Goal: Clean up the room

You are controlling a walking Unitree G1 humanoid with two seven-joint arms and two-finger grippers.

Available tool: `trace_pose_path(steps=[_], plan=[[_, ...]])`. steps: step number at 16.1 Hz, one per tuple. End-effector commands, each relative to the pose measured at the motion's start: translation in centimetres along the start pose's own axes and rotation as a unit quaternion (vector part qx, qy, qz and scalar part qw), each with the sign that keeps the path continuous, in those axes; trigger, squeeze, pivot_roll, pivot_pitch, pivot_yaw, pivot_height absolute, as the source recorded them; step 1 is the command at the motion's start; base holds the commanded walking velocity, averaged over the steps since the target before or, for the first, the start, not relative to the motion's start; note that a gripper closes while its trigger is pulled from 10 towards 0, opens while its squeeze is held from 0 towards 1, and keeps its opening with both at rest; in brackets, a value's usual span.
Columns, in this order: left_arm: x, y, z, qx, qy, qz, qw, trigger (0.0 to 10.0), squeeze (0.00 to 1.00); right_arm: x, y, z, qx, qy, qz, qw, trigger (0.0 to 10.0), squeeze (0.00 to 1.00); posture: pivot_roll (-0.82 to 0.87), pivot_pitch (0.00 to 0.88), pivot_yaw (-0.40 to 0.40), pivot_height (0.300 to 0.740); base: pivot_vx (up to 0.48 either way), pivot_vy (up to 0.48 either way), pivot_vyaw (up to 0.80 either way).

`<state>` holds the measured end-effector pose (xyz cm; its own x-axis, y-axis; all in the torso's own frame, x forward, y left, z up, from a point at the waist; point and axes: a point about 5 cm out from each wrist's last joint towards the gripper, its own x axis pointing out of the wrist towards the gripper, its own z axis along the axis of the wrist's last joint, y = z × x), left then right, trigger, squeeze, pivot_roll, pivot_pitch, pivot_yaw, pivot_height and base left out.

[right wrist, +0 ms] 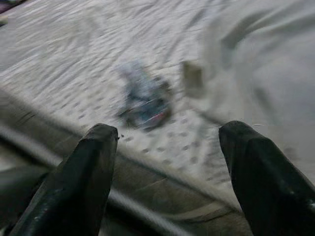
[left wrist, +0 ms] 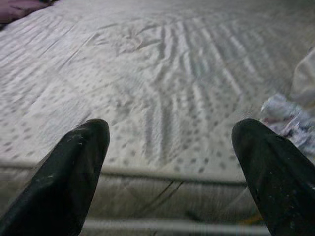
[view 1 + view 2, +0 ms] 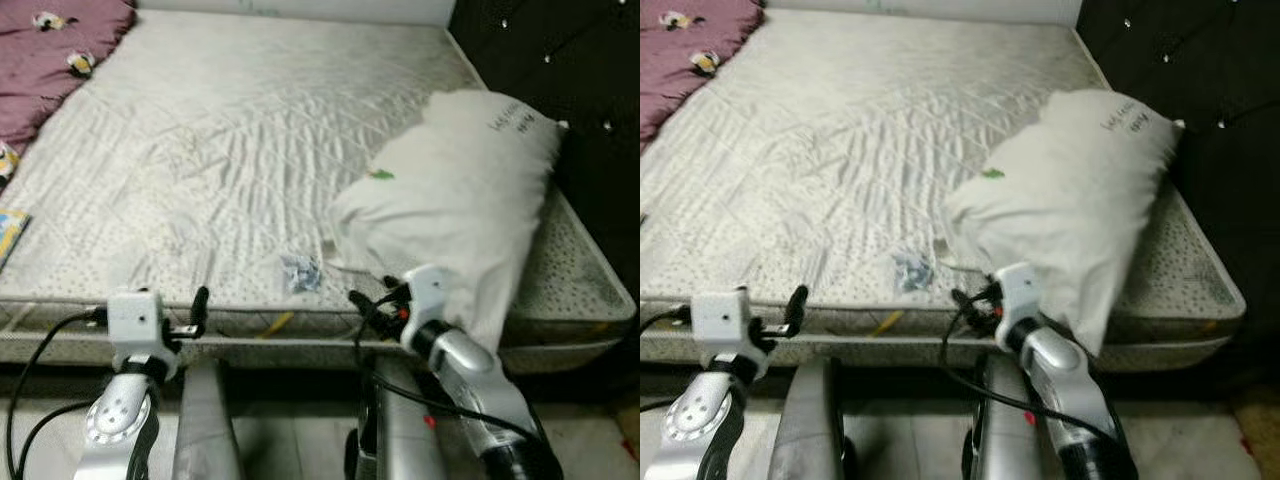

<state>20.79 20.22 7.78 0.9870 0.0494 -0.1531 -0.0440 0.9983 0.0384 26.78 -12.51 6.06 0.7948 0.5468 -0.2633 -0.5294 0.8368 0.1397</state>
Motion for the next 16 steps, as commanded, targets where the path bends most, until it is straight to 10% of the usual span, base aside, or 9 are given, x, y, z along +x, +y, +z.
trace_pose_path(steps=[1,11,16], plan=[[-0.3,0.4,0.3,0.009,-0.001,0.01,1.0,10.0,0.0,0.5,0.4,0.0,-0.002,0.004,0.025,1.0,10.0,0.0,0.12,0.116,-0.062,0.544,0.0,0.0,0.0],[-1.7,1.4,0.7,0.066,0.002,0.005,0.998,10.0,0.0,4.4,2.4,-0.2,-0.003,-0.01,0.075,0.997,10.0,0.0,0.17,0.167,-0.083,0.504,0.0,0.0,0.06],[-2.5,1.3,1.3,0.114,-0.006,-0.026,0.993,10.0,0.0,6.7,2.6,1.6,-0.007,-0.05,0.007,0.999,10.0,0.0,0.21,0.212,-0.074,0.504,0.0,0.0,0.0]])
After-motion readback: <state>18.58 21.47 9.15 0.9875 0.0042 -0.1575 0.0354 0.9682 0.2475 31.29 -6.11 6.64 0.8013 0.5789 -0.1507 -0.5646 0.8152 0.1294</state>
